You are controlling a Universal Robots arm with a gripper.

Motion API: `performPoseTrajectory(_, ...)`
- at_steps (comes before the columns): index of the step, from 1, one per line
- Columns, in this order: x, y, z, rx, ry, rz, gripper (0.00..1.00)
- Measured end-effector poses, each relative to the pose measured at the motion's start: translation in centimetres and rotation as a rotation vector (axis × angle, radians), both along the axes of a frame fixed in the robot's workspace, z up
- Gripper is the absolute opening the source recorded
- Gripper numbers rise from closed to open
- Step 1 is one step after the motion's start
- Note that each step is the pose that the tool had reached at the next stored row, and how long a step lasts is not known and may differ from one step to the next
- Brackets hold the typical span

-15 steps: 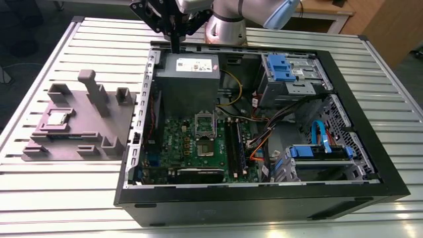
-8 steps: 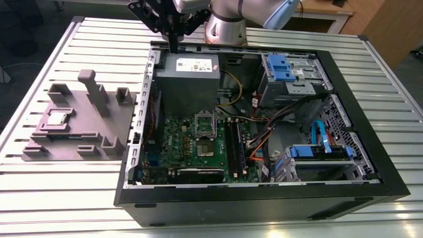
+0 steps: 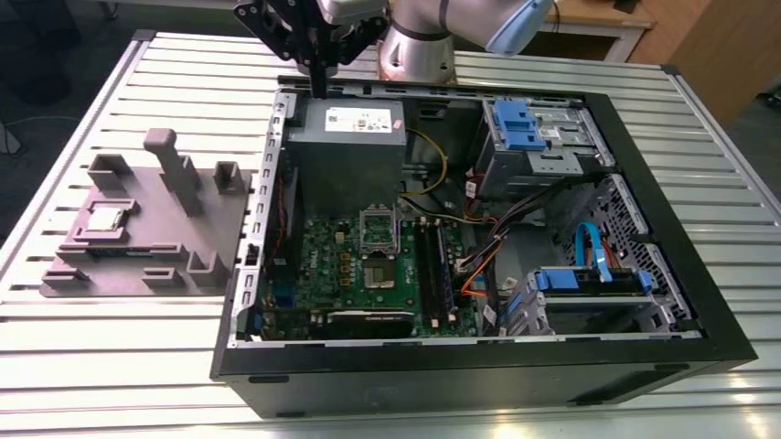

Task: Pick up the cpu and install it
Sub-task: 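Reach for the cpu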

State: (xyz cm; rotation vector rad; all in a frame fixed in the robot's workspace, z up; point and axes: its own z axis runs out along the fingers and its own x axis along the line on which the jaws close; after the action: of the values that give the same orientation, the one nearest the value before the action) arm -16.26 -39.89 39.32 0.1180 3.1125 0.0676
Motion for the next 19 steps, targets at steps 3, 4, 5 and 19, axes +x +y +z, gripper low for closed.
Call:
performPoseTrajectory(3,-0.07,0.00,-0.01,0.0000,0.0000,0.000,0.10)
performPoseTrajectory(4,-0.11,0.00,-0.01,0.0000,0.0000,0.000,0.10)
performPoseTrajectory(5,-0.14,0.00,-0.02,0.0000,0.0000,0.000,0.10)
performPoseTrajectory(19,-0.60,0.00,-0.06,0.0000,0.0000,0.000,0.10)
